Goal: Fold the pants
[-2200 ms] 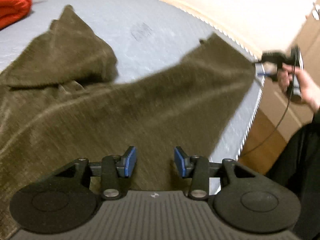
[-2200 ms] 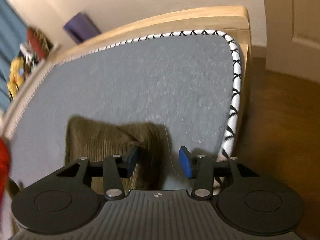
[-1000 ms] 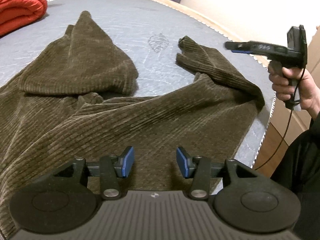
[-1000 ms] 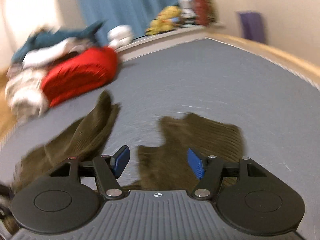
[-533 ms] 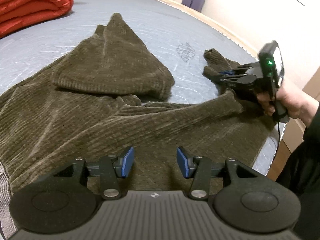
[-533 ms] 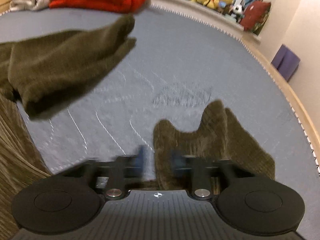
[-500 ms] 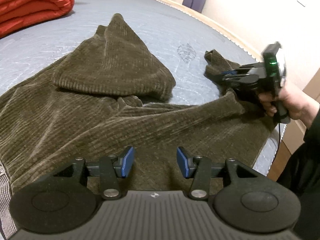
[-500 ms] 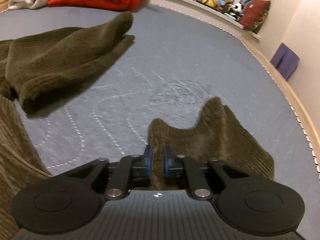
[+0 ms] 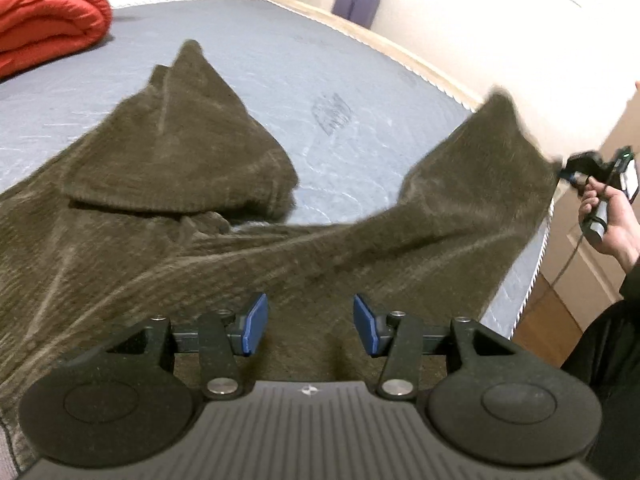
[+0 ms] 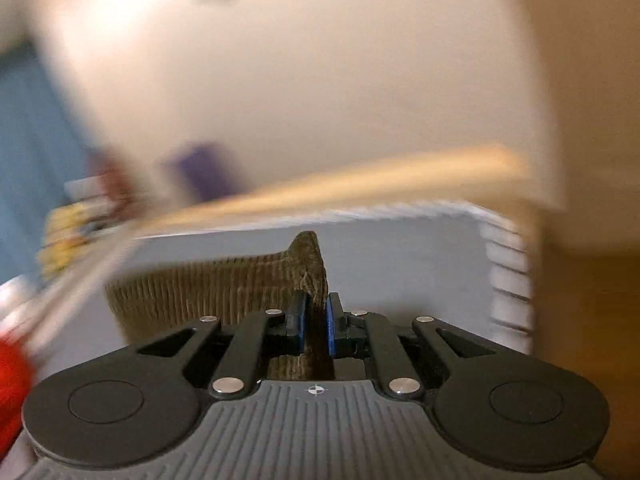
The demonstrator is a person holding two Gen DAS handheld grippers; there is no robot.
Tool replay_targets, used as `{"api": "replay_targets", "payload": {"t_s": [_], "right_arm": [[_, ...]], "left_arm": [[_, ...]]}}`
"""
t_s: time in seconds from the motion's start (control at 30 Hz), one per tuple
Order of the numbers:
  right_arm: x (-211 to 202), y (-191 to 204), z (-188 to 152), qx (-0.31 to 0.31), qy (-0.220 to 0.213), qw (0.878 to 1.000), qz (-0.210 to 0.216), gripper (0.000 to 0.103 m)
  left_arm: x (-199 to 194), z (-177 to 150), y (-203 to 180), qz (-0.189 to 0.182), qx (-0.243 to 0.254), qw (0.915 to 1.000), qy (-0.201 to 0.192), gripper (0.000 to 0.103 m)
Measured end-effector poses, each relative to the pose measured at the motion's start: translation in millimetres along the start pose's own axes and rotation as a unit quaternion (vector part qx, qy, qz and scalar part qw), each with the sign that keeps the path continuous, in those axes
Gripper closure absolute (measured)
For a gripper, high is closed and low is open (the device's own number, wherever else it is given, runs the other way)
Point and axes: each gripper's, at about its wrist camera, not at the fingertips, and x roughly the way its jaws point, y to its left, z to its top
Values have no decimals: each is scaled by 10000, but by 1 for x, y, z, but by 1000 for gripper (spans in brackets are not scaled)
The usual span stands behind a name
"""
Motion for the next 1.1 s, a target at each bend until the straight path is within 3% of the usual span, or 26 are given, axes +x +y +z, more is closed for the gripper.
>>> {"api": "replay_targets", "payload": {"t_s": [0.03,0.07,0.17,0.27,0.43,0.57,0.6,0.7,0.77,0.87,1.0,1.03,1.1], "right_arm": [[13,-24,1,350,244,9982,-431,93],[20,-43,0,654,427,9949,-641,100],[26,-65,1,894,412,9890,-1107,103],[25,-64,6,815,324,9927,-828,103],[22,-51,6,492,572,9969,-204,98],[24,-23,5,-46,766,9967,257,60],[25,-18,2,-200,857,9956,321,55],[30,-3,-4,-750,1107,9909,143,53],[36,-1,-10,-1039,1303,9855,-317,53],[44,-10,-14,-982,1473,9789,-1018,53],[47,-21,-14,-670,1565,9783,-1183,53],[47,-22,-14,-657,1545,9789,-1165,56],[51,-21,-14,-746,1460,9801,-1119,90]], "left_arm": [[4,-1,-4,-14,62,10000,56,50],[8,-4,-8,-32,126,9998,121,50],[22,-10,-19,-110,323,9988,341,50],[33,-16,-33,-295,617,9964,502,50],[47,-35,-63,-742,1254,9872,652,45],[59,-51,-79,-823,1814,9768,790,41],[62,-55,-82,-789,1946,9746,779,40],[64,-62,-88,-672,2270,9688,730,41],[63,-66,-92,-522,2481,9649,678,51],[60,-67,-93,-474,2622,9617,646,71],[58,-66,-88,-460,2661,9607,641,84],[57,-66,-88,-449,2687,9601,638,85],[54,-65,-89,-417,2740,9589,601,89]]}}
